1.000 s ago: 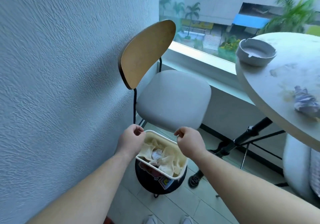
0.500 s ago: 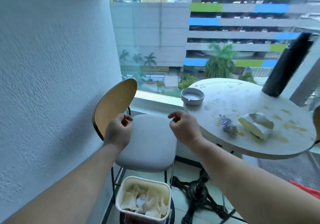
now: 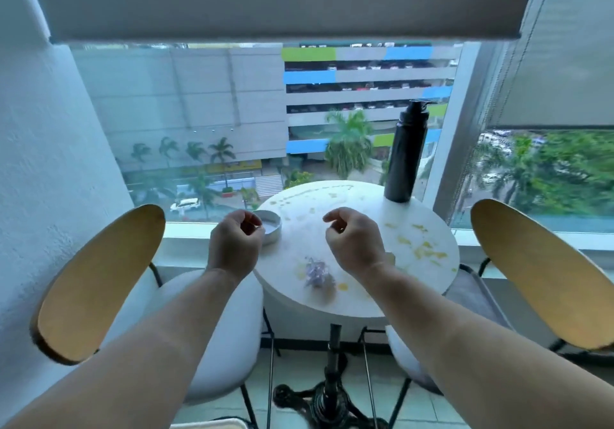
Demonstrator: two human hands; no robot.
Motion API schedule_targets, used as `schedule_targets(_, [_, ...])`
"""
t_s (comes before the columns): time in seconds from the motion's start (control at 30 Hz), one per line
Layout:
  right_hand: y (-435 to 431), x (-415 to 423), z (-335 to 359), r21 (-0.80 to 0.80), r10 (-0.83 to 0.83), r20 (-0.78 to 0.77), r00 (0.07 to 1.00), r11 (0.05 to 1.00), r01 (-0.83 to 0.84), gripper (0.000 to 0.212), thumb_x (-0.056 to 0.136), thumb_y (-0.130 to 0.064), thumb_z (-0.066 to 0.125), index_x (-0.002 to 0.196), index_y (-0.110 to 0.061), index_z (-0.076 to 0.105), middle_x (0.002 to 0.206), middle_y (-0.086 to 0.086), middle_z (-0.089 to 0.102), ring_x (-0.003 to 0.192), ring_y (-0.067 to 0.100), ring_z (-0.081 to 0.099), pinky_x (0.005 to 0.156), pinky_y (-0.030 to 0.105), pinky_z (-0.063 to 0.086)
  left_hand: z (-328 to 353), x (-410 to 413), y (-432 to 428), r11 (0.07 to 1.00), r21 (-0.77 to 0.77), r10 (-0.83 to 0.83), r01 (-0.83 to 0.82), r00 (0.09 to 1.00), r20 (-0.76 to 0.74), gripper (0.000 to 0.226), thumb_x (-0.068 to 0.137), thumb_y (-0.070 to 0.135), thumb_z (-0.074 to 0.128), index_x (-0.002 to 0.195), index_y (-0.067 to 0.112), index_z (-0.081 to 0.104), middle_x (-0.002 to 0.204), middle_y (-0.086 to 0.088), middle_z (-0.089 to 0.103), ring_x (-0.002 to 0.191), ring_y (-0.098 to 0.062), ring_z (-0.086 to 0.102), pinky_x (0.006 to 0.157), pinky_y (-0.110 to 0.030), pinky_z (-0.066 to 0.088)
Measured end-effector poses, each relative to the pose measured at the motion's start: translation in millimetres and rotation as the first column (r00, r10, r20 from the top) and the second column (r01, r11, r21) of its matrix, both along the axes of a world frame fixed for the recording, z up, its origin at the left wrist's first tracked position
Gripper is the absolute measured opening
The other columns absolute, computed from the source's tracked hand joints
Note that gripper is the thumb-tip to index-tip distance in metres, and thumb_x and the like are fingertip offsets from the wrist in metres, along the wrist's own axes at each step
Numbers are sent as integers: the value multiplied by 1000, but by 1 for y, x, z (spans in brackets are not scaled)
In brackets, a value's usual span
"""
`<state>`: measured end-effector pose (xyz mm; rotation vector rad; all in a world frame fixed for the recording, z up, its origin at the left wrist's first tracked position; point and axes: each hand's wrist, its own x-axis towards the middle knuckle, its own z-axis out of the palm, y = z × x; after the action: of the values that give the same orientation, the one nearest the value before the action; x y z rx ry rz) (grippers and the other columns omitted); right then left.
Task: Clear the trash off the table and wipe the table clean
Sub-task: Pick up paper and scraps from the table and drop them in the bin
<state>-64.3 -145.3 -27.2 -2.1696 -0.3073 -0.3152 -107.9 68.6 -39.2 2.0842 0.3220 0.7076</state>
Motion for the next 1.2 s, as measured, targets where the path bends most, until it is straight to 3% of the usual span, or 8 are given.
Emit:
schedule_targets(0.17, [-54,30,1,7,-69,-10,998,998,70,29,91,-5,55,104,-21,75,79,-7,70,68,6,61,61,10,42,-2,35,-53,991,-70,-115,114,993,-9,6,80,20,75,76,22,71,75,1,76,78,-24,74,80,-44,63])
schedule_targets(0.23, [-71,38,0,-4,-94,-20,995,996,94,29,91,-6,55,104,-21,76,79,-7,69,70,8,61,65,15,44,-5,45,-69,985,-82,-156,155,988,-15,4,77,28,74,76,24,72,72,3,76,77,-24,75,79,-47,64])
schedule_targets(0.4, [-95,47,-3,-20,-139,-44,989,990,139,27,93,-6,57,107,-20,76,84,-9,69,81,12,64,78,19,49,-1,54,-92,955,54,-291,293,956,-45,16,80,11,82,71,21,74,68,4,75,64,-10,67,66,-29,56])
schedule_targets(0.53, [-100,50,-5,-139,-141,-95,985,982,127,32,87,-12,68,118,-18,74,102,-3,68,93,14,63,83,24,51,14,55,-82,756,211,-513,619,762,-395,10,76,36,85,83,32,78,90,16,75,86,-7,66,76,-29,56])
schedule_targets(0.63, [-100,50,-9,-304,-174,-183,968,946,113,48,84,-30,74,131,-23,66,127,-2,57,112,18,60,83,25,46,17,54,-77,580,240,-512,779,577,-636,33,71,47,84,103,44,78,116,24,64,98,-2,56,83,-19,47])
schedule_targets(0.77, [-97,49,-16,-486,-245,-259,934,869,94,42,85,-30,68,125,-19,66,132,2,51,117,24,57,87,32,52,7,57,-77,483,371,-453,793,589,-669,32,84,37,78,115,44,76,111,21,63,87,5,58,78,-10,44])
schedule_targets(1.0, [-96,53,-23,-436,-276,-252,928,888,145,15,87,-21,65,103,-21,66,117,1,54,99,23,59,79,35,55,-2,58,-77,658,354,-516,665,740,-432,9,91,25,75,94,34,76,93,10,68,76,-7,65,74,-23,53])
schedule_targets(1.2, [-105,58,-11,-124,-192,-197,961,978,170,24,94,-15,57,114,-25,49,94,3,61,81,24,61,57,30,40,-4,64,-78,863,173,-447,474,877,-176,26,75,-2,76,79,24,75,89,-3,71,76,-16,66,69,-20,53])
